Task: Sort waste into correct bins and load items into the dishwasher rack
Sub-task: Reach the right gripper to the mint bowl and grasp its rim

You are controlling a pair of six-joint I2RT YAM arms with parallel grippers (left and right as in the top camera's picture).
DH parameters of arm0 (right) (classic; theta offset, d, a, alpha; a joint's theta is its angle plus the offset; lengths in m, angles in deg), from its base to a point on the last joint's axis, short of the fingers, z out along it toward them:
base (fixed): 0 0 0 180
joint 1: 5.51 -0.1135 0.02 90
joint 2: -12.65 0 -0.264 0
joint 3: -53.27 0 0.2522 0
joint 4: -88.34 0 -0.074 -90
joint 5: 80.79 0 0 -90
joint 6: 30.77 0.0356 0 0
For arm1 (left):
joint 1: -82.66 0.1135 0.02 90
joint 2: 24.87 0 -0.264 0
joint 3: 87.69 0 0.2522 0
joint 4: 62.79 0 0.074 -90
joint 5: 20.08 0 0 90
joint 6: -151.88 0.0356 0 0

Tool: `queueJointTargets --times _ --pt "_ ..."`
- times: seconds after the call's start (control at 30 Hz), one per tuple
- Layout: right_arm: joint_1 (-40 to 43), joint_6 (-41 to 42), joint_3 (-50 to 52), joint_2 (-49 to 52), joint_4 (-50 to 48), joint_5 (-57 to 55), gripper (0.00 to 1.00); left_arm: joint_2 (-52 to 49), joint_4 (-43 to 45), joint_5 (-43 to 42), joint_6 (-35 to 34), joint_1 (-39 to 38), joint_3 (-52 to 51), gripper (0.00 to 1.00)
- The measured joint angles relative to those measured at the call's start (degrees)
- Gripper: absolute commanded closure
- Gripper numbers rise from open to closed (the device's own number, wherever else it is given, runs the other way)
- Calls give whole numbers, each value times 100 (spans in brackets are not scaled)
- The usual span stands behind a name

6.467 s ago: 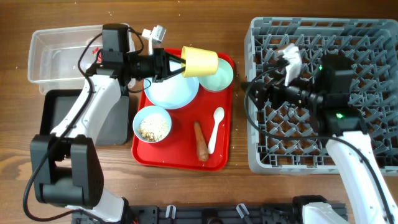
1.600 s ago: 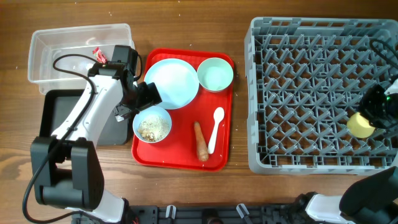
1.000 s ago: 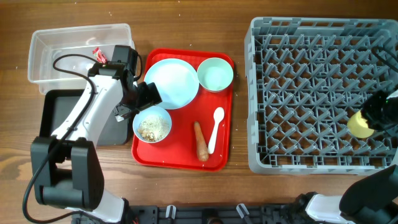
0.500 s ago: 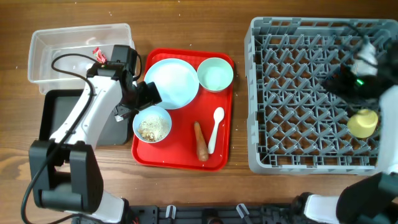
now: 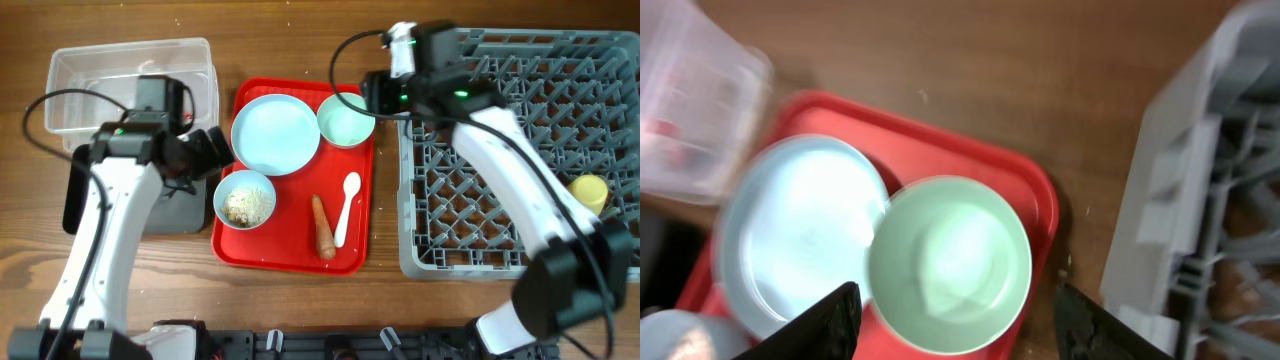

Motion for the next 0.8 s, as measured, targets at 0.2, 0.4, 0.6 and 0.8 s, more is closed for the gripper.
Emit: queueJointTargets --times 0.2,0.4,0.6,0.8 --pt "-37 450 0 1043 -240 -420 41 177 -11 57 0 125 0 0" --pt "-83 586 -20 1499 -302 -400 48 177 -17 59 0 125 0 0" --pt "-83 608 -20 1532 -304 -402 60 177 -20 59 0 125 0 0" --pt "-111 625 -20 1532 -302 -398 67 177 -20 59 0 125 0 0"
